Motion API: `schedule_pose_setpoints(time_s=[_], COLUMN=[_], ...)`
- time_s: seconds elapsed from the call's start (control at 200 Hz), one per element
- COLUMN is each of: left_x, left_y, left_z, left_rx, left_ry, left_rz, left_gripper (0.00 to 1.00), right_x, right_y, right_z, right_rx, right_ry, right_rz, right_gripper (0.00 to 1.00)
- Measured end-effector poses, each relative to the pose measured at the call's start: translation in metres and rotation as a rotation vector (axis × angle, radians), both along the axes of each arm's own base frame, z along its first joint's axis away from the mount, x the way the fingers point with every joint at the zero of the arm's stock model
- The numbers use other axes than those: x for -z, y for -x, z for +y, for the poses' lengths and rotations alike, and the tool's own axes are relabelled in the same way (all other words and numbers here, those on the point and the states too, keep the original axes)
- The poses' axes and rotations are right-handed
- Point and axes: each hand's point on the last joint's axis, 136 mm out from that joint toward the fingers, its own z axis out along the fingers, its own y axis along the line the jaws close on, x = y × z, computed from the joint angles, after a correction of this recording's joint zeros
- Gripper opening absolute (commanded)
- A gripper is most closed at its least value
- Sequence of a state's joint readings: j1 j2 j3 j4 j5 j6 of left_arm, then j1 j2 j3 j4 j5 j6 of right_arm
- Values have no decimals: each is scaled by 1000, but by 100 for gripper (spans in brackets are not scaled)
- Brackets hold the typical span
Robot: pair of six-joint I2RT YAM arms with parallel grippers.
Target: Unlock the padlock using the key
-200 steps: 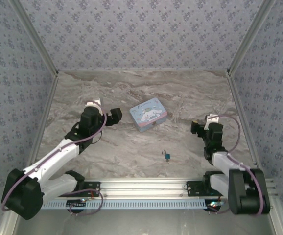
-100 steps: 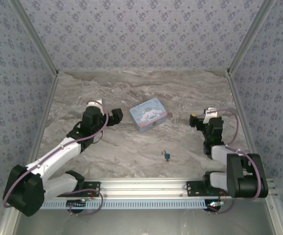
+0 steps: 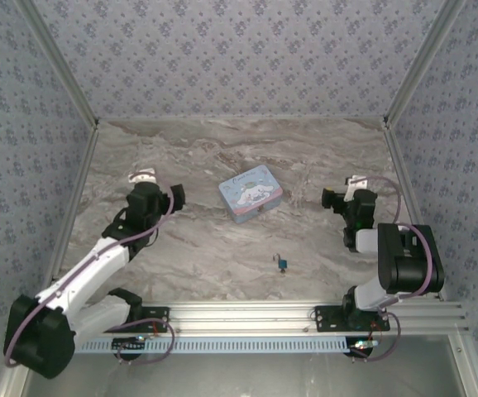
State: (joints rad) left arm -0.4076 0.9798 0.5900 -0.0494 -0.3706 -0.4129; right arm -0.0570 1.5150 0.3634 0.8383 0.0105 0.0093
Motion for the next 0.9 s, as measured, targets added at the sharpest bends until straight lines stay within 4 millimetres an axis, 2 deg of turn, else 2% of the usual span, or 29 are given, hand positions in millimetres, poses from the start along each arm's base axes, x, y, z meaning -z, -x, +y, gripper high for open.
schedule_pose_setpoints(time_s=[0.15, 0.305, 0.43, 0.515, 0.635, 0.839, 0.899], left_x=[-3, 21, 32, 31, 40, 81, 86], left_y=[8, 18, 19, 12, -2, -11, -13], left_z=[48, 91, 112, 113, 104, 82, 75], left_rx=[-166, -312, -364, -349, -278, -124, -79], left_ry=[-63, -146, -196, -219, -241, -259, -261], left_rz=[-67, -51, -21, -35, -32, -5, -6], left_gripper=[99, 99, 99, 99, 99, 99, 99], right_x=[-3, -2, -2, -1, -1, -1, -1], right_y=[-3, -2, -2, -2, -2, -2, -2], right_z=[3, 3, 3, 3, 3, 3, 3], right_rx=[-7, -7, -7, -7, -7, -8, -8], right_ry=[0, 0, 1, 1, 2, 3, 3], right_rz=[-6, 0, 1, 2, 2, 2, 4], right_gripper=[100, 100, 100, 100, 100, 100, 100])
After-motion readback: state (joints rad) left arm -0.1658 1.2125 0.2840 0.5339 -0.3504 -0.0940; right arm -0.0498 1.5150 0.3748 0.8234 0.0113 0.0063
